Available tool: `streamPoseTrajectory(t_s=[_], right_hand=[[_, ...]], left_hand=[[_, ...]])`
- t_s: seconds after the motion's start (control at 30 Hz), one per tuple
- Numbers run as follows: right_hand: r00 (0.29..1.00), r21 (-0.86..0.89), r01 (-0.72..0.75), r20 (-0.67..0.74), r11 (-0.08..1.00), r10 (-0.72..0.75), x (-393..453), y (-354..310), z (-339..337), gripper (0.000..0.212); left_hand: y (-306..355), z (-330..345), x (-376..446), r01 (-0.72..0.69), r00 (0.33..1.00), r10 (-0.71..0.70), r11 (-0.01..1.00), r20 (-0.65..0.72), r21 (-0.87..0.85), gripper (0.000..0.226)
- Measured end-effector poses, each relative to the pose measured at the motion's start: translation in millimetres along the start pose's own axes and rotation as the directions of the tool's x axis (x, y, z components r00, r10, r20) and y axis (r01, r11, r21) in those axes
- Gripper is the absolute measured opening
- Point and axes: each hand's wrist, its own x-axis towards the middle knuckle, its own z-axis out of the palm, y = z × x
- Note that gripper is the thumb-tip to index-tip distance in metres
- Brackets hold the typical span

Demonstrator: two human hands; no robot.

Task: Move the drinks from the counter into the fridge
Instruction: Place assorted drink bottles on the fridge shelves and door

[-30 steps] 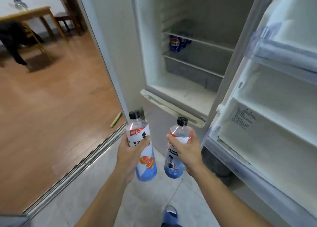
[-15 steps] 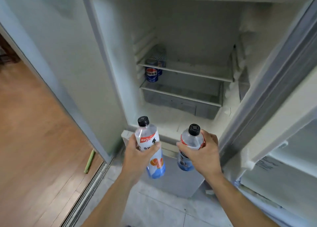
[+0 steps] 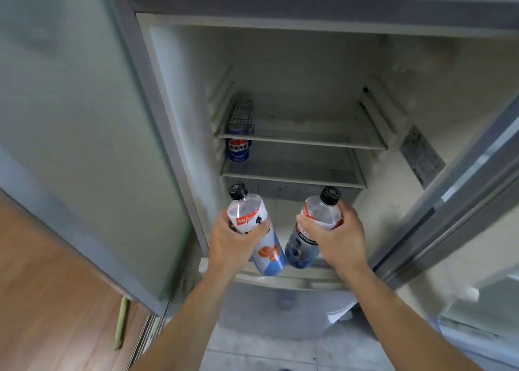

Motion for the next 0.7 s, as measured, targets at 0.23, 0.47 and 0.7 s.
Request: streamPoseTrajectory(t_s=[0.23, 0.47, 0.7], right_hand=[[0.982, 0.097, 0.119, -0.161, 0.988, -0.102, 60.5, -15.7, 26.2, 0.05], [0.975, 0.131, 0.17, -0.167, 0.977, -0.147, 95.6, 9.0, 43.4, 0.064], [0.984, 0.158, 0.176, -0.043, 0.972, -0.171, 112.7, 27.8, 62.3, 0.059]], left_hand=[[45.0, 11.1, 55.3, -0.332, 0.942, 0.334, 0.938, -0.003, 0.103, 0.058], [33.2, 38.4, 106.4, -0.64, 0.768, 0.615, 0.717, 0.18, 0.276, 0.07], [20.0, 60.4, 143.9, -0.737, 0.67, 0.639, 0.51, 0.378, 0.443, 0.079]])
